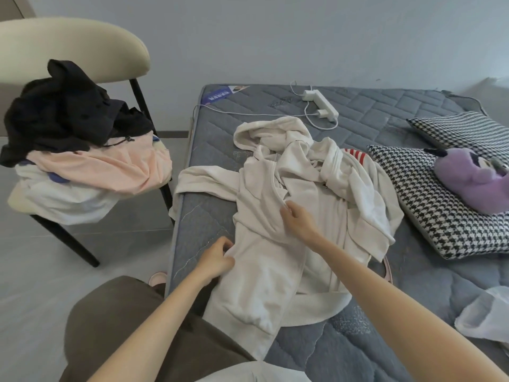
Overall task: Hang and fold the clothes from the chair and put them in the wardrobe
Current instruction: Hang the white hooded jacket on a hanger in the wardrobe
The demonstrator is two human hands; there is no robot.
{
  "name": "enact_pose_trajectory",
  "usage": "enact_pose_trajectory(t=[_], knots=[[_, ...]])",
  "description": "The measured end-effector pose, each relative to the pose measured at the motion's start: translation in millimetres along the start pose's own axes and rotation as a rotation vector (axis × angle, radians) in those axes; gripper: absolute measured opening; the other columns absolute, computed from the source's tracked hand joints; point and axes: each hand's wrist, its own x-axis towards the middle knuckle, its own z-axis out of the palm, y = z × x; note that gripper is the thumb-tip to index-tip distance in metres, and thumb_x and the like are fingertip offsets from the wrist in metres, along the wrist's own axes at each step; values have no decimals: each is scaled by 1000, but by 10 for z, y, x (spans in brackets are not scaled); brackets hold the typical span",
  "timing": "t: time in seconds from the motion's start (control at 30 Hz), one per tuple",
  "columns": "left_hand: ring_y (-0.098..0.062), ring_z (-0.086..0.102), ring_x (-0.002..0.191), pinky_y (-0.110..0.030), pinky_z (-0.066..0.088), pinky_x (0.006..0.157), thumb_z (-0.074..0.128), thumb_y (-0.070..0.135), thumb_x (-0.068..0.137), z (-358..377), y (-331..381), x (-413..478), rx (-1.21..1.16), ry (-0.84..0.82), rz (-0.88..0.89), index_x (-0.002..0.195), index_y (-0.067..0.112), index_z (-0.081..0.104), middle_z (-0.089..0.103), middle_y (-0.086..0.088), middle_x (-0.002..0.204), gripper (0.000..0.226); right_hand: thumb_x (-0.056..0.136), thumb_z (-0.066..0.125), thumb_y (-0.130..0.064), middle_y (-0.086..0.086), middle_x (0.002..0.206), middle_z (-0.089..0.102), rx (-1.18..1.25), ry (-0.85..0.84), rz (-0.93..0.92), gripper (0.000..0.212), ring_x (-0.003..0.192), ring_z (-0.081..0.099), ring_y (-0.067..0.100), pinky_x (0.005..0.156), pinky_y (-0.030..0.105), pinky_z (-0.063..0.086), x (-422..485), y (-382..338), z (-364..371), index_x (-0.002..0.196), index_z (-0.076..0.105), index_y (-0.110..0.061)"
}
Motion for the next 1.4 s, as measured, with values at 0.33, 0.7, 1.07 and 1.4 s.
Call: enact_pose_trajectory(t=[0.33, 0.7, 1.07, 1.4], knots=[[-22, 63, 85, -29, 59, 56, 65, 6, 81, -280, -35, -199, 245, -235, -214, 104, 13, 44, 51, -9, 112, 32, 89, 46, -9, 1, 85, 51, -77, -237, 121, 12, 87, 50, 23, 63, 27, 39, -48, -41, 176, 99, 52, -12], [-23, 53, 113, -32, 44, 87, 55, 29, 92, -397, 143, 206, 397, 63, 17, 131, 15, 42, 50, -7, 130, 43, 95, 40, -20, -1, 104, 62, 69, -461, 170, 32, 82, 55, 15, 71, 25, 45, 166, -24, 252, 104, 70, -16], [-17, 51, 118, -35, 43, 95, 47, 46, 95, -309, 459, 621, 92, 218, 149, 134, 18, 44, 54, 0, 127, 49, 94, 40, 3, 7, 66, 49, 464, -129, 350, 29, 39, 38, 9, 41, 20, 29, 959, -195, 440, 114, 57, 15], [-15, 61, 92, -39, 56, 82, 53, 17, 93, -364, 519, 708, -17, 185, 199, 130, 27, 48, 60, 2, 103, 39, 90, 61, -6, 3, 53, 35, 561, -243, 455, 35, 44, 33, 11, 42, 20, 31, 1188, -223, 540, 60, 44, -13]])
